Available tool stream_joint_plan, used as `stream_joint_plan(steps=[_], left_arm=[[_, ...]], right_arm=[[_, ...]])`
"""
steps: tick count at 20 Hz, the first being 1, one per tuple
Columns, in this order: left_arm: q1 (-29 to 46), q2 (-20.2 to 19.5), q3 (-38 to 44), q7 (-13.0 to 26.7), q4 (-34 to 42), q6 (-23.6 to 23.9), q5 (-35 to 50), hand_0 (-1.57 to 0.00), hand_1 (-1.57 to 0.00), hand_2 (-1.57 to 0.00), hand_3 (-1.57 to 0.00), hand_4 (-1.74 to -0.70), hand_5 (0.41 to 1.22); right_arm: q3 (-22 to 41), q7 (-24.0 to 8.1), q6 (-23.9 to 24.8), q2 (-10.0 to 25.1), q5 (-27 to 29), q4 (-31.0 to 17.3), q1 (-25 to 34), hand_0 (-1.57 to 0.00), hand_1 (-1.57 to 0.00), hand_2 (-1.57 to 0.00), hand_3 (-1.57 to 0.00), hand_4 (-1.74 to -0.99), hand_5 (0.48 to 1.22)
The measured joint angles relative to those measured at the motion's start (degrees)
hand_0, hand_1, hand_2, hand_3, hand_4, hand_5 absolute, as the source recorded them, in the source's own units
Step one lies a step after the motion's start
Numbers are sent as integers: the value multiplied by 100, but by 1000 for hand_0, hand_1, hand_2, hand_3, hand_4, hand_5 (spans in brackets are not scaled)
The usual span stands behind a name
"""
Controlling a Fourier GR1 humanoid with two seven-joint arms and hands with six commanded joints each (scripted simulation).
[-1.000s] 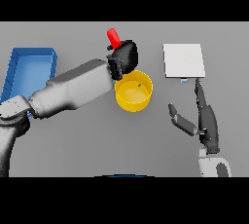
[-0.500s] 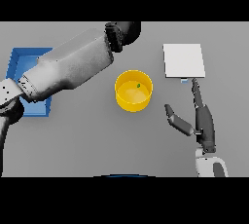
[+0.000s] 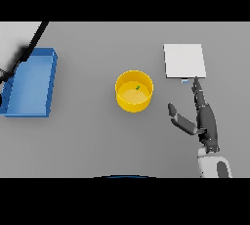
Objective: Pick up the red beaker and tilt it to pour out 1 green nut into yellow bowl. Pick up the yellow bowl and place it on the metallic measuring scale.
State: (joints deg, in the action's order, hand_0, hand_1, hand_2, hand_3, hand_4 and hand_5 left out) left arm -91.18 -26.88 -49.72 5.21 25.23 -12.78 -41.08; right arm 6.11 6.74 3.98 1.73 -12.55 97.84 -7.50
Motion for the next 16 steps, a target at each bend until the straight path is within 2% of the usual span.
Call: stream_joint_plan(steps=[1,5,6,8,10,16], left_arm=[[82,-83,300,146,-118,132,343,-1571,-1571,-1559,-1368,-1733,1221],[760,-668,1184,220,-79,700,1600,-1571,-1571,-1566,-1426,-1738,1221],[1006,-860,1365,182,69,857,1898,-1571,-1571,-1567,-1428,-1739,1221],[1548,-1130,1644,664,417,1219,2407,-1571,-1571,-1569,-1415,-1739,1221],[2176,-1388,1911,986,888,1723,2912,-1571,-1571,-1569,-1446,-1740,1221],[4115,-1933,2117,2346,2840,2988,3925,-1571,-1571,-1571,-1450,-1741,1221]], right_arm=[[-18,-52,-43,17,46,-60,50,1,1,1,1,-1224,592],[-36,182,-76,86,54,-105,2,1,1,1,1,-1222,586],[-44,80,-64,83,45,-177,72,1,1,1,1,-1226,587],[-28,137,-78,134,-15,-256,158,1,1,1,1,-1217,595],[-7,249,-89,136,-28,-269,98,1,1,1,1,-1212,604],[48,124,-148,292,-156,-143,101,1,1,1,1,-1206,653]])
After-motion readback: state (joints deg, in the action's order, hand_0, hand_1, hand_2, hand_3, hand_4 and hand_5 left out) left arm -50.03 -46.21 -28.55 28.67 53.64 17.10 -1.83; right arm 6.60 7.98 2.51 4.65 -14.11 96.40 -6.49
